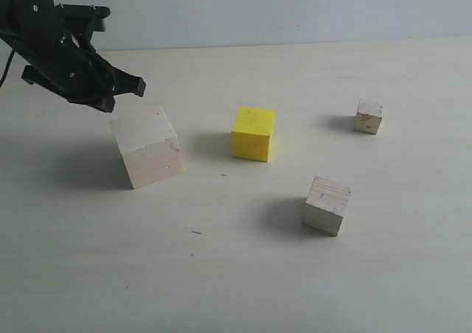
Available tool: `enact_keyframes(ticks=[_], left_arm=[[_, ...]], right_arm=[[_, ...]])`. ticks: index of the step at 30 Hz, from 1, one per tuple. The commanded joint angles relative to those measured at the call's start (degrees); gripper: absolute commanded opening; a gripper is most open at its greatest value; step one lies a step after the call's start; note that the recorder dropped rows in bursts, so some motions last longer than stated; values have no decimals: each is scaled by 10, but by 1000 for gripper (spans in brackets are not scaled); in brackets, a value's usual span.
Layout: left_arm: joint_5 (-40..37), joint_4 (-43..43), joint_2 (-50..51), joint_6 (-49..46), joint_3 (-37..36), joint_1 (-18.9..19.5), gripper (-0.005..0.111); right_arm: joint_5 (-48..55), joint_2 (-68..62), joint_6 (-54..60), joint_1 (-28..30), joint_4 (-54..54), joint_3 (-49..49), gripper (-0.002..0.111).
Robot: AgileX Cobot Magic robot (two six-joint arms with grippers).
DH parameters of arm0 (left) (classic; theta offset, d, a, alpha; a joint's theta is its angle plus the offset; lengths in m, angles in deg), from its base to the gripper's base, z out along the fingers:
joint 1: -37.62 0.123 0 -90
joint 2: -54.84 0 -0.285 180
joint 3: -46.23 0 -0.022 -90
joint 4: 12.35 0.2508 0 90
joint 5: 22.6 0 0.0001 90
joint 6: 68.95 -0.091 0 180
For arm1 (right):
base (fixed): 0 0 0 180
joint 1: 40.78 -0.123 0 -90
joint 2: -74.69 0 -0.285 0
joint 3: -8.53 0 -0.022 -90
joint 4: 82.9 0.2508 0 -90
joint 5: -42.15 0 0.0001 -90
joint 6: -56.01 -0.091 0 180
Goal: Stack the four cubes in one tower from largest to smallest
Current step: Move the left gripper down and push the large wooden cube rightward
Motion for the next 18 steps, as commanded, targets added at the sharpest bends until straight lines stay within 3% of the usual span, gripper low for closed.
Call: enact_keyframes(ticks=[1, 8, 18], left_arm=[[14, -21, 17, -1, 5, 0, 0], [3, -46, 28, -33, 5, -16, 0], [-3, -181, 28, -167, 5, -50, 0]], right_arm=[[-9, 2, 3, -1, 0, -2, 0], [-9, 2, 3, -1, 0, -2, 0], [-9, 2, 3, -1, 0, -2, 0]])
